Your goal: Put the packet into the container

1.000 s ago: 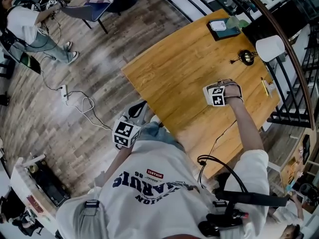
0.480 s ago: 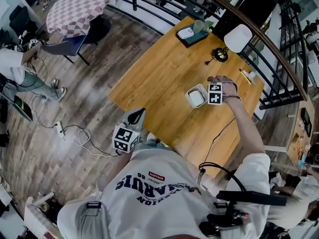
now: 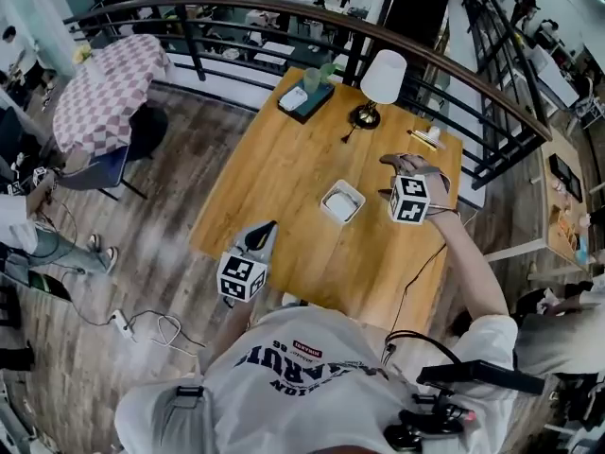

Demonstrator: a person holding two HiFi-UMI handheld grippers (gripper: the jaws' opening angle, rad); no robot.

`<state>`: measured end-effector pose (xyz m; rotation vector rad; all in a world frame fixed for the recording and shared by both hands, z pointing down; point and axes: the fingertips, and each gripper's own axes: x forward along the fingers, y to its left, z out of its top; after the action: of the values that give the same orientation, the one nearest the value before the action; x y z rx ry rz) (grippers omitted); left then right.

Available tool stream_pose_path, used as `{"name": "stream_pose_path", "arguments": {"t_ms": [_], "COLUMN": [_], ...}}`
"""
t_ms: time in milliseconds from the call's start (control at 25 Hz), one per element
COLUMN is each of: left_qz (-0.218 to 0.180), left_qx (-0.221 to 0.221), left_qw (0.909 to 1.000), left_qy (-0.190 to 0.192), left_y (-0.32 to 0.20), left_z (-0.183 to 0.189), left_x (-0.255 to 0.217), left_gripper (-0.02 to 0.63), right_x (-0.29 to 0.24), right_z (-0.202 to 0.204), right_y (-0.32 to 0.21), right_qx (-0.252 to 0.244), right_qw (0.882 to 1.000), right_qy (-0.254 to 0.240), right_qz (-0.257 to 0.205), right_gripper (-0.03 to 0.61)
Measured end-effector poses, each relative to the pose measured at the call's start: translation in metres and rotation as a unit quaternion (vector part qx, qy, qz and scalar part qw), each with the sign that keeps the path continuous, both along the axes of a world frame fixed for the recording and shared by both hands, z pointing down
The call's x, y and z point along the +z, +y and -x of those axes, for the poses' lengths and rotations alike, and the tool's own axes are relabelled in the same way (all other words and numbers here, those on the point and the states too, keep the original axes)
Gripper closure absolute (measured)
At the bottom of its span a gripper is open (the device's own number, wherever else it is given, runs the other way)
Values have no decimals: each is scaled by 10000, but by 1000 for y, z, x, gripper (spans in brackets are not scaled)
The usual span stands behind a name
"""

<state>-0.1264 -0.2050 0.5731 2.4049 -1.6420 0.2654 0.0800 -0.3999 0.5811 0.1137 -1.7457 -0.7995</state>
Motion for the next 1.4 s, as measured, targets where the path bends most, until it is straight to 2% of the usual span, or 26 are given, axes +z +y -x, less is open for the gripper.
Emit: {"name": "stream_pose_path", "arguments": {"t_ms": [80, 160, 280, 400, 600, 680, 760, 960, 1040, 1120, 1160, 1200, 1400], "left_qz": [-33, -89, -144, -228, -455, -559, -703, -1115, -1243, -1355, -1401, -1435, -1402], "left_qx": [152, 368, 712, 1027, 1532, 1735, 1901, 2258, 2328, 2350, 2350, 2343, 2298], "left_qw": [9999, 9993, 9973, 9944, 9871, 9830, 9789, 9675, 9642, 9620, 9613, 9609, 9624], "left_qy": [30, 39, 55, 73, 104, 199, 260, 244, 262, 308, 332, 353, 374], "left_y": [-6, -14, -25, -30, -32, -33, -32, -23, -22, -22, -23, -24, -24], "left_z": [-14, -28, -50, -72, -107, -119, -130, -154, -161, -166, -167, -167, -168], "left_x": [-4, -10, -20, -33, -55, -67, -79, -100, -106, -111, -113, -113, -103], "left_gripper": [614, 614, 614, 614, 614, 614, 615, 615, 615, 615, 614, 614, 614], "right_x": [-24, -51, -94, -129, -159, -160, -157, -141, -138, -137, -136, -134, -125], "right_z": [-8, -17, -36, -56, -90, -103, -110, -117, -122, -127, -127, -126, -128], "right_y": [9, 14, 24, 41, 87, 107, 125, 165, 175, 182, 184, 186, 187], "right_qx": [275, 625, 1142, 1565, 2142, 2373, 2534, 3005, 3166, 3270, 3302, 3324, 3311], "right_qw": [9979, 9898, 9644, 9274, 8499, 8243, 8034, 7378, 7149, 6941, 6907, 6922, 7056], "right_qy": [-592, -1274, -2348, -3328, -4751, -5058, -5307, -6011, -6206, -6389, -6411, -6383, -6240], "right_qz": [12, -90, -428, -689, -778, -917, -930, -638, -598, -545, -534, -540, -562], "right_gripper": [242, 249, 262, 289, 335, 365, 388, 433, 480, 558, 569, 569, 570]}}
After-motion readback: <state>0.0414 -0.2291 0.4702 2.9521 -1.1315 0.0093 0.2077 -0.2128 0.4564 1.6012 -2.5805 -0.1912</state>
